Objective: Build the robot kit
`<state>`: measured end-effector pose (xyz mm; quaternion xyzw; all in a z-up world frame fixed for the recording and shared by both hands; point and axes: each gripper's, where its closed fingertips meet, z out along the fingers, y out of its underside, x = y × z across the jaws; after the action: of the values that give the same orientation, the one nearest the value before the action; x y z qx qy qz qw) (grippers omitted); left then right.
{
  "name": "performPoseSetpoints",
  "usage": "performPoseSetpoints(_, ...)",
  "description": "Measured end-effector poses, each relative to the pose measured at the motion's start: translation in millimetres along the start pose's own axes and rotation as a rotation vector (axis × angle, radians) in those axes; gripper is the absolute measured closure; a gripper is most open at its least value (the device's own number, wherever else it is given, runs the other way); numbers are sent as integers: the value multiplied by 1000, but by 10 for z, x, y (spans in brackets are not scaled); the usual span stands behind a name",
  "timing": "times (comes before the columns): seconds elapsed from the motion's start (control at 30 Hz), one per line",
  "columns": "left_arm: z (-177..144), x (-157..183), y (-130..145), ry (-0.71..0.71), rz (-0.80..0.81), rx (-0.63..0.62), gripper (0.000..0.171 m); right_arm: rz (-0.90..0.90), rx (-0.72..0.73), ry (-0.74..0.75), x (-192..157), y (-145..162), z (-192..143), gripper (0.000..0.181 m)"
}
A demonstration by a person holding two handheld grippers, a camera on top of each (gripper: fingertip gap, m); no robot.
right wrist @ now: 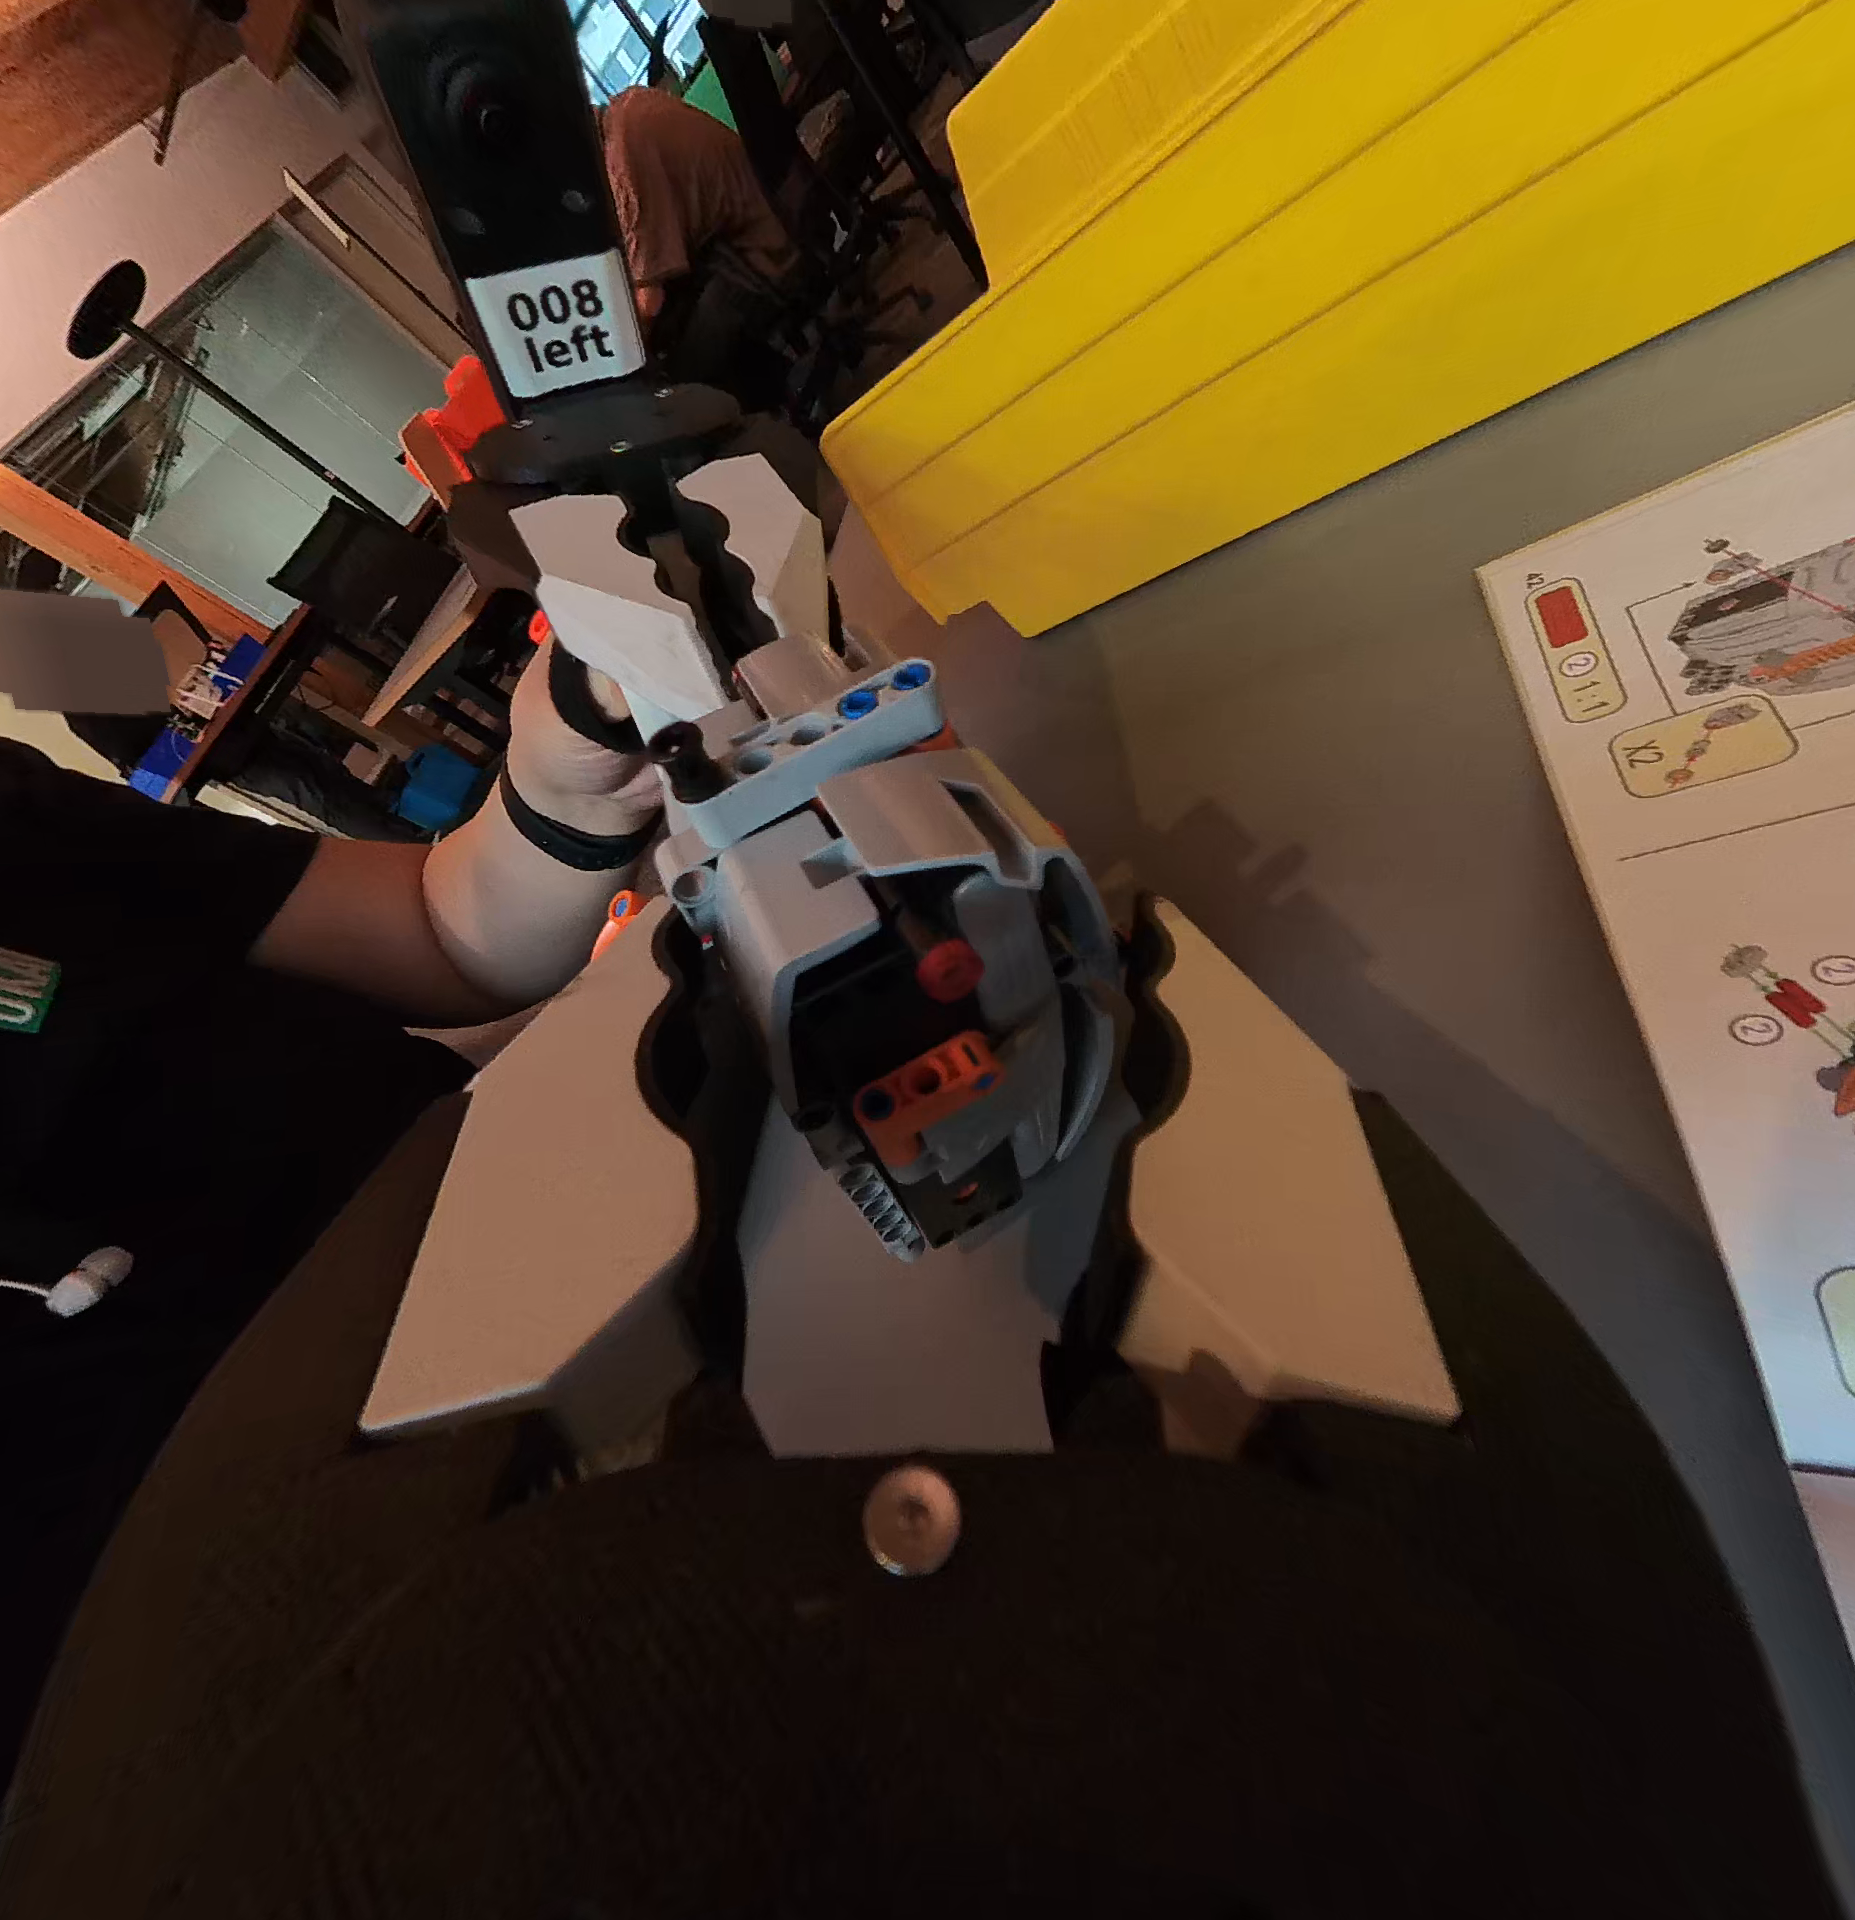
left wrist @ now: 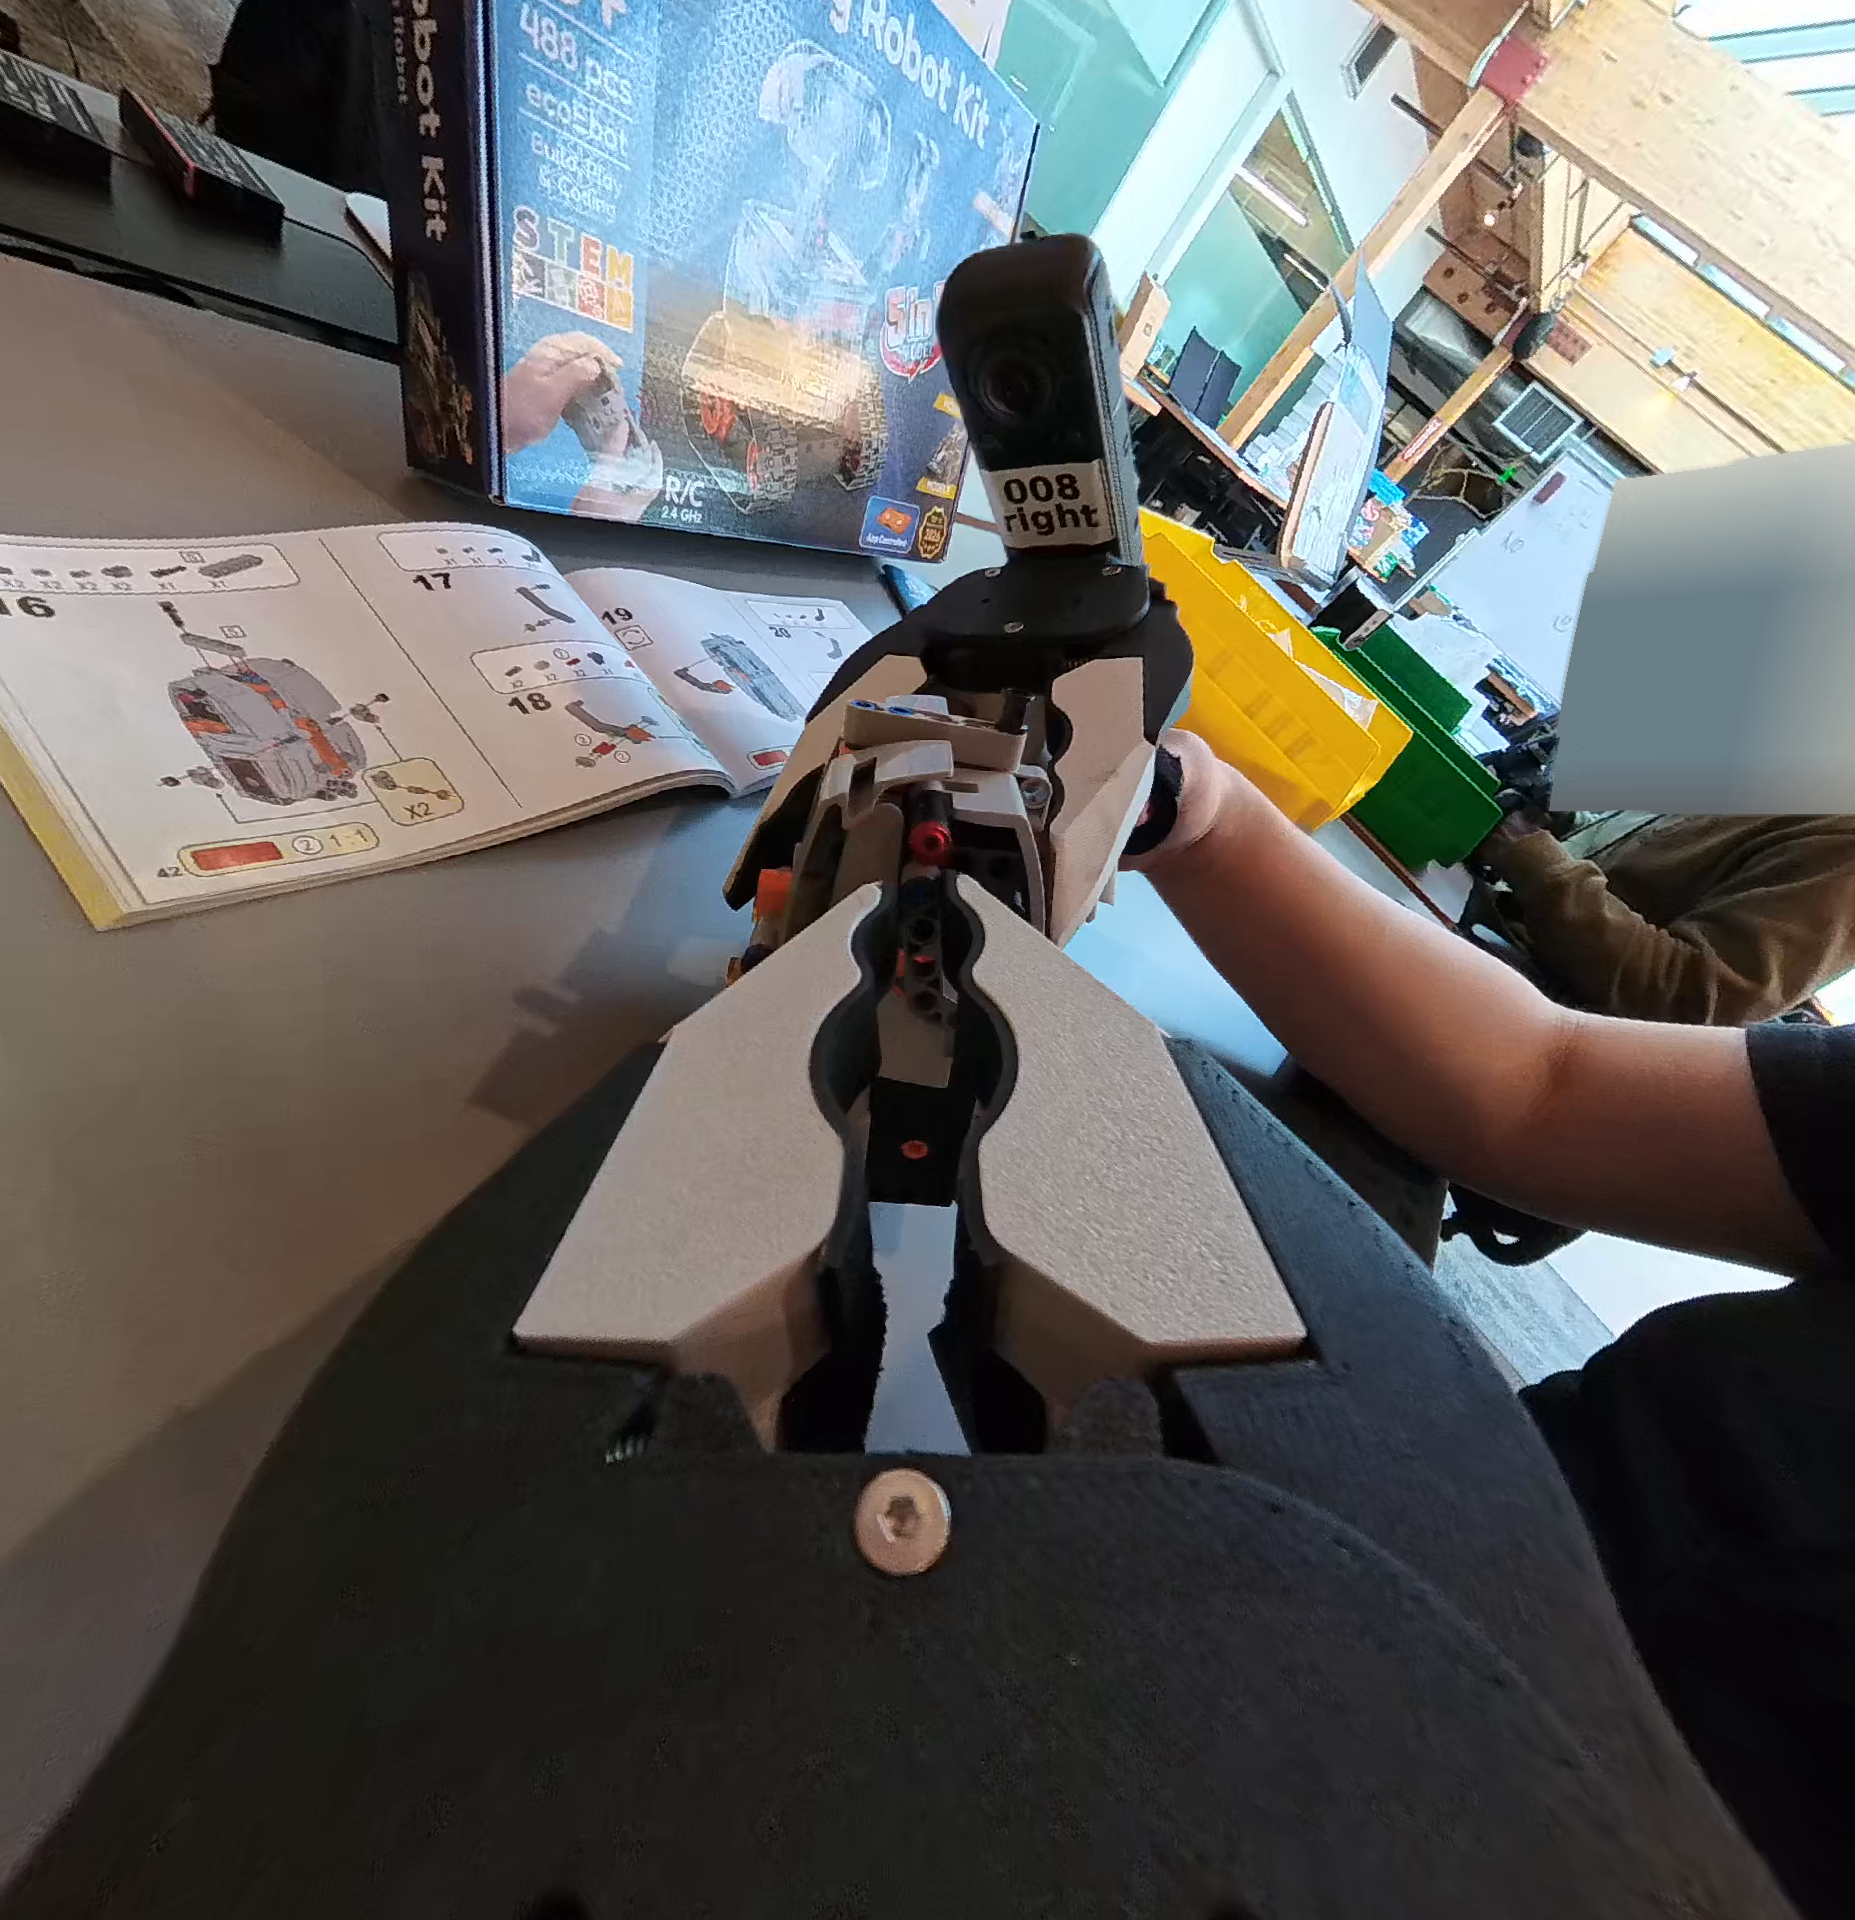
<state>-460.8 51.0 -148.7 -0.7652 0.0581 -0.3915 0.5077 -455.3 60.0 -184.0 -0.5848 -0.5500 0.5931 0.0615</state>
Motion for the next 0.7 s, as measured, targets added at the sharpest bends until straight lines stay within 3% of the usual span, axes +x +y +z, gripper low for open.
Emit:
performPoseSetpoints(0.3,-53,25,23,102,-269,34,166,-210,20,125,5,-32,20,99)
performPoseSetpoints(0.7,-85,62,108,191,-422,40,166,-412,61,232,-3,-22,33,99)
